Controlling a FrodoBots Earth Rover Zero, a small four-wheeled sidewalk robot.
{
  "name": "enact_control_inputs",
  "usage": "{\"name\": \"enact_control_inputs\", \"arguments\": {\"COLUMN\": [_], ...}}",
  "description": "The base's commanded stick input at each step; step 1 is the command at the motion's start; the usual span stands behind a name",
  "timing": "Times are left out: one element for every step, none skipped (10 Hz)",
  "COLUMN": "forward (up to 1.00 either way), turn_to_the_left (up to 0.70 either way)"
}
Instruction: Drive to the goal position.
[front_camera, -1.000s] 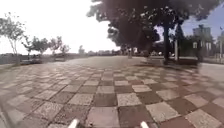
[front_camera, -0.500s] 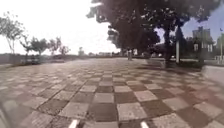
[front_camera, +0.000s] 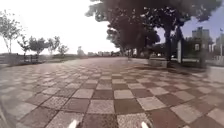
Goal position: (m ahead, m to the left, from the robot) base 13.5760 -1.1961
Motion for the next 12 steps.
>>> {"name": "enact_control_inputs", "arguments": {"forward": [0.5,0.5,0.5,0.5,0.5,0.5,0.5,0.5,0.5,0.5,0.5,0.5], "turn_to_the_left": [0.0,0.0,0.0,0.0,0.0,0.0,0.0,0.0,0.0,0.0,0.0,0.0]}}
